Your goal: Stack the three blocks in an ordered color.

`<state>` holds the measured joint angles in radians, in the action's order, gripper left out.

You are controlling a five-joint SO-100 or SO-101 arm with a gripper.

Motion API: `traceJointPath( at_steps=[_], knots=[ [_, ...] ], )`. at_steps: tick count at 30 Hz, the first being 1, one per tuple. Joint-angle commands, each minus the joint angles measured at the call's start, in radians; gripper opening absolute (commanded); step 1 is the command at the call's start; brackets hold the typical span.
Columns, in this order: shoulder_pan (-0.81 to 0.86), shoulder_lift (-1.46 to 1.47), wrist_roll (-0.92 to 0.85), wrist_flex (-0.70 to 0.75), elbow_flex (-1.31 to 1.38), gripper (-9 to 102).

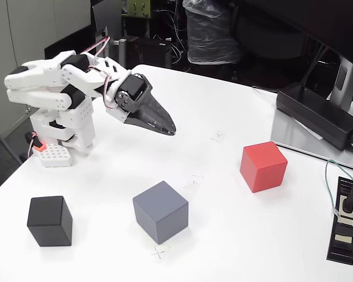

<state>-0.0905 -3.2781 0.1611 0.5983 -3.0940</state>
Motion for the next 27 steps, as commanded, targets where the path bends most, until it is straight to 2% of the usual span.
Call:
traceJointPath(
  at_steps=[1,19,22,27],
  knots=[
    [0.005,0.002,-0.003,-0.002,0.003,0],
    [-0.003,0.002,-0.012,-0.002,0.011,1],
    [-0.005,-0.002,-0.086,-0.002,0.012,7],
    [0.006,-0.003,-0.350,-0.002,0.015,19]
  ],
)
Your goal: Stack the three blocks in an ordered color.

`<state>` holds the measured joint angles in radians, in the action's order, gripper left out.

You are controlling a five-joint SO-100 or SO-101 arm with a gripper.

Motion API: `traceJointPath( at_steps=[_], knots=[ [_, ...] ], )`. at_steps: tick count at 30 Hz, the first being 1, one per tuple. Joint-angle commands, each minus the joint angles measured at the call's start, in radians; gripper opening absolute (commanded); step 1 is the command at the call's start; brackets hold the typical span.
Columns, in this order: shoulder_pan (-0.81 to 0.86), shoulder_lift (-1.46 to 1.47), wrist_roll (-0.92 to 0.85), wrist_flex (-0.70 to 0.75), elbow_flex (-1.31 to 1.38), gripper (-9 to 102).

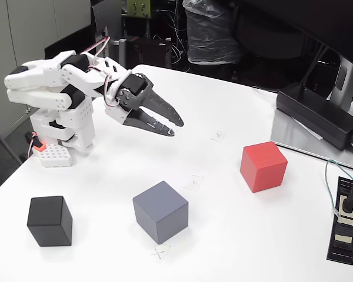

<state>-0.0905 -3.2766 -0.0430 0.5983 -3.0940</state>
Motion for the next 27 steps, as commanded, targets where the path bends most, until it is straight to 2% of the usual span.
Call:
traceJointPath(
  at_steps=[1,6,15,27],
  knots=[
    [0.006,-0.003,-0.219,-0.002,0.025,21],
    [0.092,-0.003,-0.612,0.006,0.072,28],
    [0.347,-0.008,-1.095,0.025,0.150,29],
    [0.558,-0.003,-1.772,0.025,0.146,29]
  ],
)
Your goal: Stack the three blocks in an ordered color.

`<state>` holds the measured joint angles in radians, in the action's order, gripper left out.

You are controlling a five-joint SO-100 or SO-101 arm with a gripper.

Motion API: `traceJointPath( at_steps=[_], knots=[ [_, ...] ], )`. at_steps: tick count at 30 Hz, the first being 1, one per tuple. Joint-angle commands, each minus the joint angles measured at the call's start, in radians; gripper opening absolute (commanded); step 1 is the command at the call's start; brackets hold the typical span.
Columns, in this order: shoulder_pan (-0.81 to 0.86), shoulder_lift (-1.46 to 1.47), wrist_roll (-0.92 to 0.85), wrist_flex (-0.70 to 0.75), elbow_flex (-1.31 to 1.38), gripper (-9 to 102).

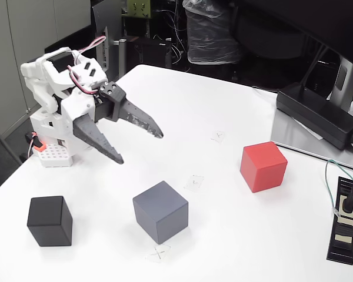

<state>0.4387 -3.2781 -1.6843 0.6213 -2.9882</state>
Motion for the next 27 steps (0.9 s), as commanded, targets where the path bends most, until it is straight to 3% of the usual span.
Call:
traceJointPath(
  at_steps=[1,7,27],
  knots=[
    [0.046,-0.003,-0.166,0.000,0.032,30],
    [0.104,-0.009,-0.301,-0.014,-0.035,30],
    [0.095,-0.003,-0.285,-0.014,-0.041,30]
  ],
)
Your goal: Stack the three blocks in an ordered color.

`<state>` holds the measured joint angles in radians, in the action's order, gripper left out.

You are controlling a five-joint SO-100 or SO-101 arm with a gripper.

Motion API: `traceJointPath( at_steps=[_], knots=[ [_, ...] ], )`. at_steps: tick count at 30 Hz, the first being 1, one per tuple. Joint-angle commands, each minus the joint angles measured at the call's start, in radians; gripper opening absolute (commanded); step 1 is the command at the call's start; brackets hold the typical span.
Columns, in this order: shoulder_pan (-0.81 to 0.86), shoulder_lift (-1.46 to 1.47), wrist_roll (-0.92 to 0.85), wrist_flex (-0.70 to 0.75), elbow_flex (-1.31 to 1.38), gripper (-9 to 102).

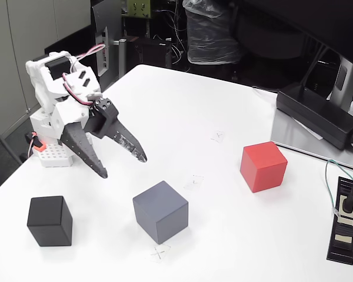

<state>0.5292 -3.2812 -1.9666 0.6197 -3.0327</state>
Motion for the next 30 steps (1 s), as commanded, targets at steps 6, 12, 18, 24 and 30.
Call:
traceJointPath(
  at_steps=[6,12,18,24,30],
  knots=[
    [0.009,-0.002,-0.003,-0.011,-0.025,30],
    [0.006,0.003,-0.005,0.002,-0.017,30],
    [0.002,0.005,0.032,0.028,-0.012,30],
    [-0.041,0.005,0.089,0.126,0.057,30],
    [-0.110,0.005,0.120,0.276,0.140,30]
  ],
)
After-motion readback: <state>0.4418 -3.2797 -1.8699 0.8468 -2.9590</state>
